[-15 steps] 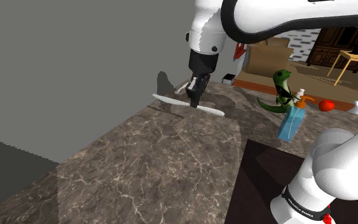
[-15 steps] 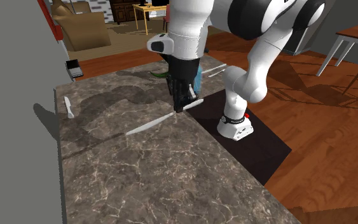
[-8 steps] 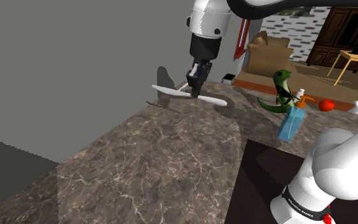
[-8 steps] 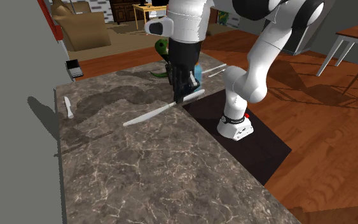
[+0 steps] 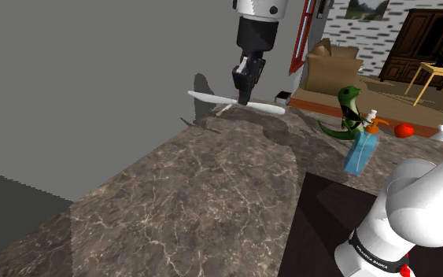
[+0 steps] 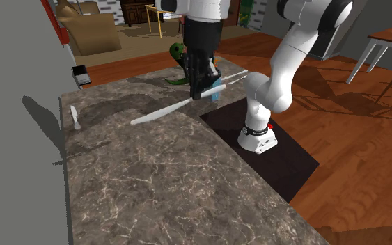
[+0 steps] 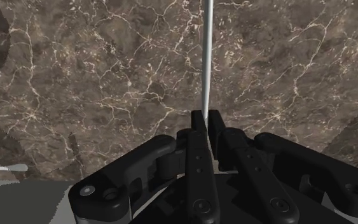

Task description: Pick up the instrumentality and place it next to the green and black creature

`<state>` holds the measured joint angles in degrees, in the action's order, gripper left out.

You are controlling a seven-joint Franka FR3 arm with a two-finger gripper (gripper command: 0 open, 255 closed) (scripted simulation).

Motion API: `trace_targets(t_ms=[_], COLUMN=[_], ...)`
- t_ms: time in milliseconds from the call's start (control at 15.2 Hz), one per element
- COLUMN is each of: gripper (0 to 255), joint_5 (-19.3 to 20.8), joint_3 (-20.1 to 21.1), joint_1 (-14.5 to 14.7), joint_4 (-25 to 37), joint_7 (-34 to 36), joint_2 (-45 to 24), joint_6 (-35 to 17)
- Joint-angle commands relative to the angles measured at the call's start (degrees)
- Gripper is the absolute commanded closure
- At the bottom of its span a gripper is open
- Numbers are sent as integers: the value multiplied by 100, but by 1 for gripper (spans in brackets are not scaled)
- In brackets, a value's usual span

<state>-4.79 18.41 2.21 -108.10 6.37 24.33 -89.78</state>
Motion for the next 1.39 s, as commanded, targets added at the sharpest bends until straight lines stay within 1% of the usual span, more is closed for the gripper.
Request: trace_targets(t_ms=[0, 198, 462, 726, 990, 1320], gripper=[255, 255, 255, 255, 255, 255], joint_5=[19, 43, 17, 104, 282, 606], joint_3=[0, 3, -443, -886, -1331, -1899], joint_1=[-11, -24, -66, -111, -173, -273], joint_4=[219, 512, -87, -566, -937, -1253], joint_7=[8, 21, -496, -990, -1475, -2084], joint_2=[-65, -153, 520, 1109, 1620, 2148], joint_6=[158, 365, 449, 577, 734, 947])
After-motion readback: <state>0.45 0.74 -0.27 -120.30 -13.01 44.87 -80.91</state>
